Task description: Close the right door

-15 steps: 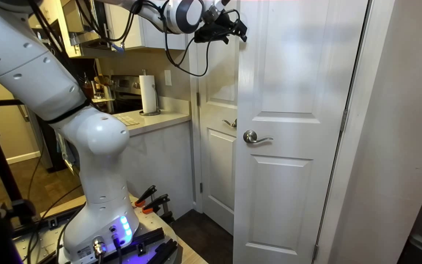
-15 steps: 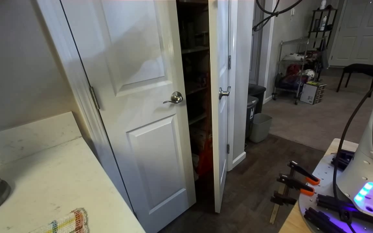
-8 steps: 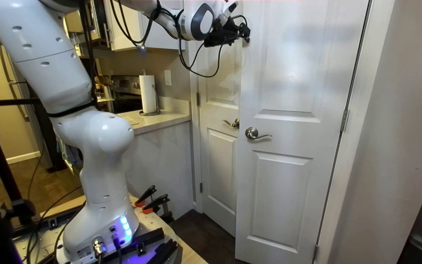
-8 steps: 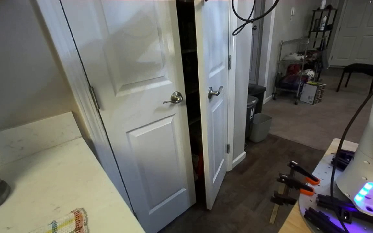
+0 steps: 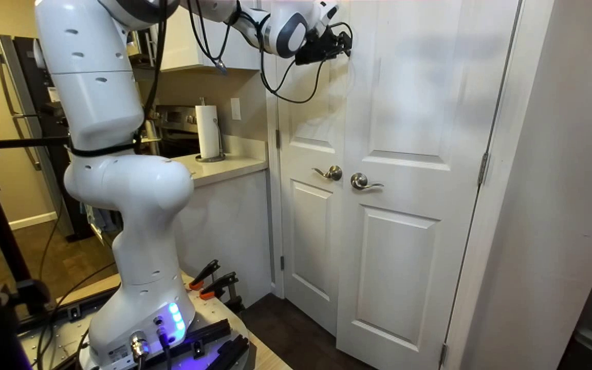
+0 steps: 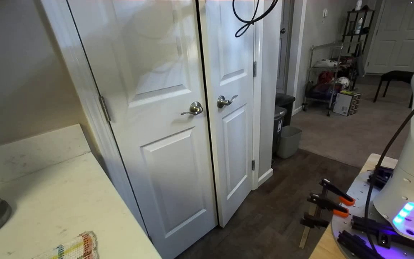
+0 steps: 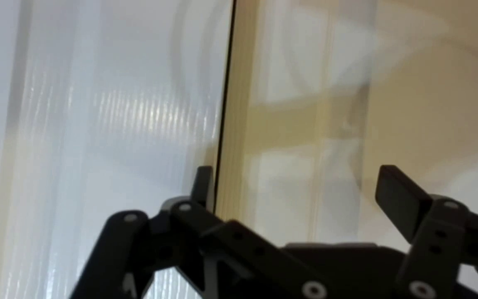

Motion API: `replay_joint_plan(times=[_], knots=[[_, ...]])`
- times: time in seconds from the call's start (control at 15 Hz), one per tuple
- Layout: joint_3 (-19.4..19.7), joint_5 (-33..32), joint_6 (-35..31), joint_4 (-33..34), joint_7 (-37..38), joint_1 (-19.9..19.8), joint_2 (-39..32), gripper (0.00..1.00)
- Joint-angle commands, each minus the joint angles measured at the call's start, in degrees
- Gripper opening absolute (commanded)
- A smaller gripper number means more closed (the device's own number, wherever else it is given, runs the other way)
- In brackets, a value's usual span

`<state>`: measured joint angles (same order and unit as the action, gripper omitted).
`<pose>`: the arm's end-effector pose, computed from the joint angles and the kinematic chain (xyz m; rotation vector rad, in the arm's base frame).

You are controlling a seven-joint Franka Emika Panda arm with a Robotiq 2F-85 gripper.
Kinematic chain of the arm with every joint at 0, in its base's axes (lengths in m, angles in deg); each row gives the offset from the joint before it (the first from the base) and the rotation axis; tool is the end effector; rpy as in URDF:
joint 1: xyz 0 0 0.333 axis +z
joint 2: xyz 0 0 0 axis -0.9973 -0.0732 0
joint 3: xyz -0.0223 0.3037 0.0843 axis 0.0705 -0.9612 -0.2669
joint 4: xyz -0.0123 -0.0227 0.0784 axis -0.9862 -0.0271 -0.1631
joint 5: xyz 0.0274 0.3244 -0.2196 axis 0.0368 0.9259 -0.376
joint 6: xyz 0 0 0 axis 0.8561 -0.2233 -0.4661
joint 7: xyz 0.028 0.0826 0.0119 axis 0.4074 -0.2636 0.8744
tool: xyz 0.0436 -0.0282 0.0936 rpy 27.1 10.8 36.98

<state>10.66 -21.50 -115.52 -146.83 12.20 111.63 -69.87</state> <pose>0.5830 0.0231 0.6742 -2.5565 -0.3185 -1.7302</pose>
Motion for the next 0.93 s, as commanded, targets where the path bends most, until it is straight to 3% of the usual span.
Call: replay_joint_plan(times=[0.0, 0.53, 0.87], knots=[[1.9, 9.5, -0.1, 6.7, -9.2, 2.2, -5.1, 1.0], [0.3, 25.7, 0.9, 16.0, -23.2, -0.6, -12.2, 1.0], [0.4, 29.8, 0.5, 19.1, -25.5, -1.6, -15.5, 1.0]])
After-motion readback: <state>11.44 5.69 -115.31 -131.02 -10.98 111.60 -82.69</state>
